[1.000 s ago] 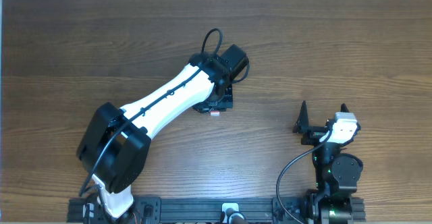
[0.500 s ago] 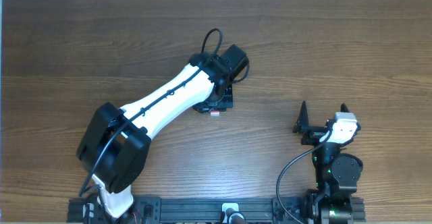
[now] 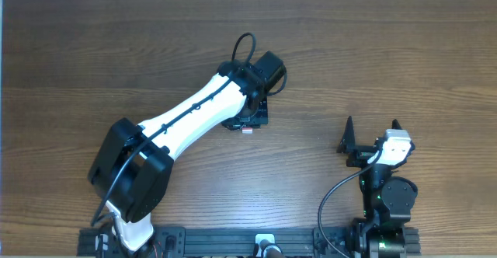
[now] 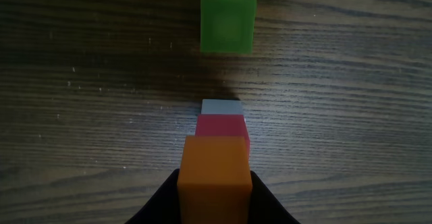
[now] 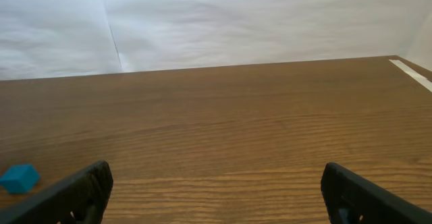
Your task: Stack Cubes
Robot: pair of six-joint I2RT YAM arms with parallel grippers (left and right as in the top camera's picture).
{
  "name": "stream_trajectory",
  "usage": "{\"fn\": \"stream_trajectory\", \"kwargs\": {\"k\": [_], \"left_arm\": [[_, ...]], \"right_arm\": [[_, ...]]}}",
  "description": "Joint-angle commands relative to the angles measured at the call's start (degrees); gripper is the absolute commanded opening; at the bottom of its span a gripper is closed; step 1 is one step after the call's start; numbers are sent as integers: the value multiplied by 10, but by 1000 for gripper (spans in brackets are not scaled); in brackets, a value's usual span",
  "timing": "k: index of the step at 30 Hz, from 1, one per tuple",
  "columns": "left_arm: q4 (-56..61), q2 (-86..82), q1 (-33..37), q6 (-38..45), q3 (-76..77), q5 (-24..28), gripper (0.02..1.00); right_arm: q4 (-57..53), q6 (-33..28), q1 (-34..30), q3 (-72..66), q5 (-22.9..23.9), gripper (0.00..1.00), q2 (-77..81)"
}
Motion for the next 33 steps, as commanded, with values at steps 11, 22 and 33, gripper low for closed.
{"fn": "stream_trajectory", "kwargs": {"k": [11,22,33], "left_arm": [[-5,-4,3,7,9,8,38],[-5,-5,3,7,9,8,40],[-4,-7,3,7,9,8,40]], "right_arm": [[-2,3,-1,-3,0,991,2],[-2,3,-1,-3,0,993,2],[-2,3,-1,-3,0,991,2]]}}
